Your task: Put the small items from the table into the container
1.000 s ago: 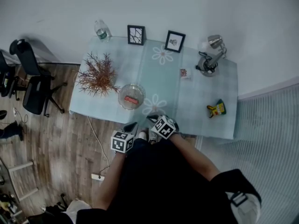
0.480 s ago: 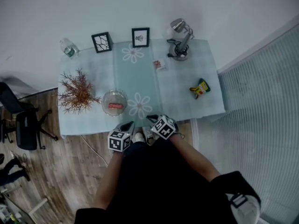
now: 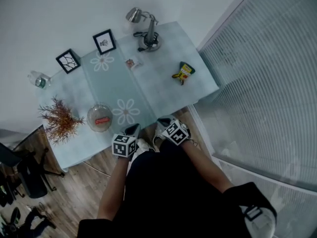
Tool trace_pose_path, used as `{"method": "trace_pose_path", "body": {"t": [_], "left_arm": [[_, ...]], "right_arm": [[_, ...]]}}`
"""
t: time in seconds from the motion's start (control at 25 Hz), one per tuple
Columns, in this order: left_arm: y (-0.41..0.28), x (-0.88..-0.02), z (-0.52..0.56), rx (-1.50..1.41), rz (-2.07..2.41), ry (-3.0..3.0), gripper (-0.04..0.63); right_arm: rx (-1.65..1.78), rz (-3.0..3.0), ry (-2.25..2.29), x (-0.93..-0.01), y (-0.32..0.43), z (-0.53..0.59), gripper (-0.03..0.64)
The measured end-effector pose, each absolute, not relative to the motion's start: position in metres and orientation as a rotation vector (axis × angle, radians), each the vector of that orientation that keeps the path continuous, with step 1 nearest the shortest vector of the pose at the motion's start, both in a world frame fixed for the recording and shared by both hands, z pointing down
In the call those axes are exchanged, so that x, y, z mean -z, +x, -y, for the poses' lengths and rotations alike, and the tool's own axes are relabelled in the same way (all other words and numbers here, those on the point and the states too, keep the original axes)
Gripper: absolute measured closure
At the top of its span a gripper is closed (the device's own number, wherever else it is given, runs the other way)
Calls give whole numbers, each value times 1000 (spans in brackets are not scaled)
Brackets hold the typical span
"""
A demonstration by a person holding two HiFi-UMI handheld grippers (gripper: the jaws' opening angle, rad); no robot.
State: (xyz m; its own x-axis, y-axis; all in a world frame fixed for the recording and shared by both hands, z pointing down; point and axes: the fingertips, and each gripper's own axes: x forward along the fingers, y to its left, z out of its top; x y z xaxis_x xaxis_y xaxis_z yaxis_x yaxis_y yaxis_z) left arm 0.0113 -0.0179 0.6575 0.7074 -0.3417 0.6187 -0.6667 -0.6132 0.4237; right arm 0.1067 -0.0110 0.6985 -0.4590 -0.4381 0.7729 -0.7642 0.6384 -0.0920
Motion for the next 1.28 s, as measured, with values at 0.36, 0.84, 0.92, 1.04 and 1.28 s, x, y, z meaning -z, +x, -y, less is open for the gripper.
{"method": "trace_pose_path", "body": {"t": [0.36,0.84,0.92,1.04,1.28], "left_arm": [[54,-649,22,-700,689,2320,592],[134,-653,65,-733,772,2274,592],[155,-654,74,-727,778,2261,592],[187,-654,89,-717,780,2248,592],[235,-661,120,-696,790,2212,592]], "right_arm": [[-610,2080,1057,-699,155,9,588],[-611,2121,958,-715,229,56,588],[-591,2122,910,-719,246,64,588],[-561,2128,849,-724,268,78,588],[-497,2148,745,-727,295,98,588]]}}
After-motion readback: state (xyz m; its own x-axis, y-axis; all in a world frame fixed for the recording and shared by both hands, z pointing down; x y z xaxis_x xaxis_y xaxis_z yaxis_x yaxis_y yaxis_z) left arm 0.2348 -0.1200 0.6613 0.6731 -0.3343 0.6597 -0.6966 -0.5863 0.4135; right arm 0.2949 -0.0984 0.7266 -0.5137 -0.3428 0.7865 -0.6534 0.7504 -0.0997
